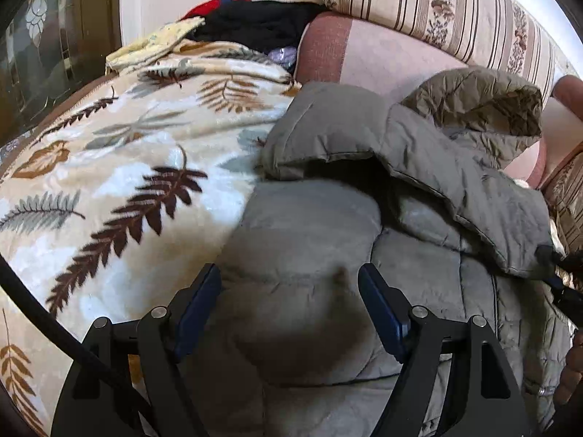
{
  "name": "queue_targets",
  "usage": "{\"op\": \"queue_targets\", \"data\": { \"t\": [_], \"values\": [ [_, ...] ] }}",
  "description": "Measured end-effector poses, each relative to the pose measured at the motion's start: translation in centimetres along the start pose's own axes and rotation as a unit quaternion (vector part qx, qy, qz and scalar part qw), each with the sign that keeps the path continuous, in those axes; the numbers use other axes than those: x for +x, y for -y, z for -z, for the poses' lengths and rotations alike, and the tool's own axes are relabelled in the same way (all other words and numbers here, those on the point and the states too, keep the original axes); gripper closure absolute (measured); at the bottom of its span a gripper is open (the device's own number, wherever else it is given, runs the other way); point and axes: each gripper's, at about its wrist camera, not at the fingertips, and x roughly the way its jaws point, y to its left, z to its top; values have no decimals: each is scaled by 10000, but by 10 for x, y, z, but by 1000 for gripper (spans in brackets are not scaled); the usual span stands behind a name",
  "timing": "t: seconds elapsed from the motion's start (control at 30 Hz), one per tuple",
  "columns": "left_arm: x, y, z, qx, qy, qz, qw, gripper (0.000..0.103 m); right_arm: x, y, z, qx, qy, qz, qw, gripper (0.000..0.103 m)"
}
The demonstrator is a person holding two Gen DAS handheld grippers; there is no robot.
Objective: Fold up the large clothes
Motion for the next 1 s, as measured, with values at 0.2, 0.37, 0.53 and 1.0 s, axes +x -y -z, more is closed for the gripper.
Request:
{"op": "queue_targets", "data": {
  "t": [0.2,0.37,0.53,1.0],
  "values": [
    [-2,-3,-11,-104,164,-51,9998,26,-33,-21,-20,-780,671,1560,9824,82],
    [4,2,-22,-62,291,-175,9994,26,-10,1,-28,-1151,420,2553,9591,81],
    [9,16,-39,219,500,-321,9980,26,-21,4,-31,-1044,435,2590,9592,63],
    [60,58,-62,1061,326,-461,9927,20,32,-34,-47,-2174,173,2995,9288,49]
  ]
}}
